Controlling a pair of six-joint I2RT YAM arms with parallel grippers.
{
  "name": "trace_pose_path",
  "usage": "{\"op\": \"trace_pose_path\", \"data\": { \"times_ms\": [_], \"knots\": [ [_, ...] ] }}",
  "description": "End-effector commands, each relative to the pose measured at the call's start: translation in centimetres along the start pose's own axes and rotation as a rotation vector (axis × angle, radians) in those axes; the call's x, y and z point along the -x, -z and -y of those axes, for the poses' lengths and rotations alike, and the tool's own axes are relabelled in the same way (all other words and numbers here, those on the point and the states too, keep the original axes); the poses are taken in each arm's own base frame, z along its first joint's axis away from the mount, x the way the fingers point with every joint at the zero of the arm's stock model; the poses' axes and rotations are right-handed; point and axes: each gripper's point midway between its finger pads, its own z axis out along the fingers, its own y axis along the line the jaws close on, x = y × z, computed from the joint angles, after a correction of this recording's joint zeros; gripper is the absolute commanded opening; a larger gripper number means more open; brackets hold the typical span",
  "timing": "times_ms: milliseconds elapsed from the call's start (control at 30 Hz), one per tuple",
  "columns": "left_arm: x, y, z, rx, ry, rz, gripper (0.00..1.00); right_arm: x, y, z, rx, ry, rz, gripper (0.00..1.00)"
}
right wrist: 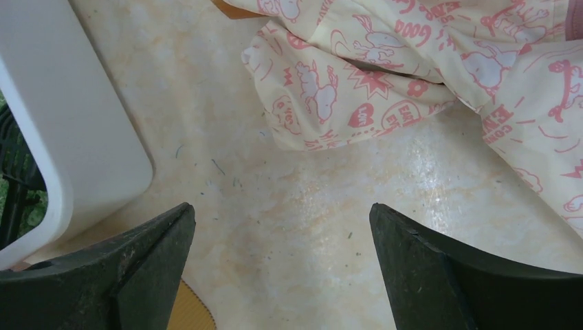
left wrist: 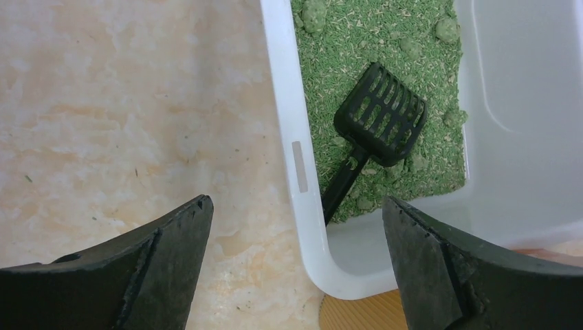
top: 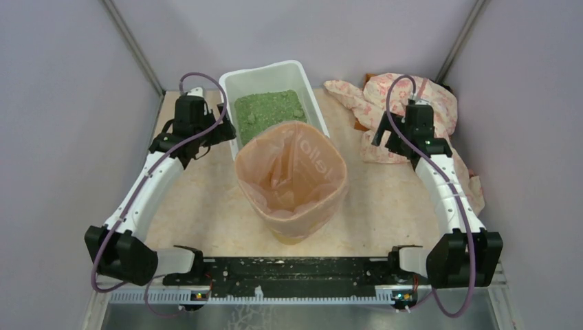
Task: Clean the litter box
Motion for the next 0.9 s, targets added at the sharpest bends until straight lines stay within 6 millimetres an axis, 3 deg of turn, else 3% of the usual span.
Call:
{"op": "trace_pose_path", "data": {
  "times_ms": [0,167,367,567,733,800,867],
  "knots": [
    [0.4,0.4,0.6,-0.03,0.051,0.032,0.98,1.5,1.7,-0.8,-0.038,0.056,0.046,0.98],
    [1.3,0.3,1.0,-0.039,0.065,0.05,0.98,3.7,4.7,-2.8,-0.089,0.15,0.133,0.98],
    [0.3,-1.7,1.0,-0.028,-0.015,-0.018,0.98,7.1,8.3,-5.8,-0.079,0.238,0.289,0.98],
    [-1.8,-4.9,0.9,0.027,0.023,-0.138,0.98,6.5,8.6,-9.8,0.043,0.264,0.262,0.98],
    [-3.4,-7.6,0.2,0.1,0.018,-0.23,0.94,5.8,8.2,-11.0,0.094,0.256,0.242,0.98],
    [-4.4,-8.4,-0.6,0.153,-0.006,-0.286,0.9,5.8,8.2,-11.1,0.099,0.261,0.243,0.98],
    [-5.4,-8.6,-1.7,0.214,-0.015,-0.337,0.79,5.8,8.0,-11.1,0.099,0.266,0.241,0.98]
  ]
}}
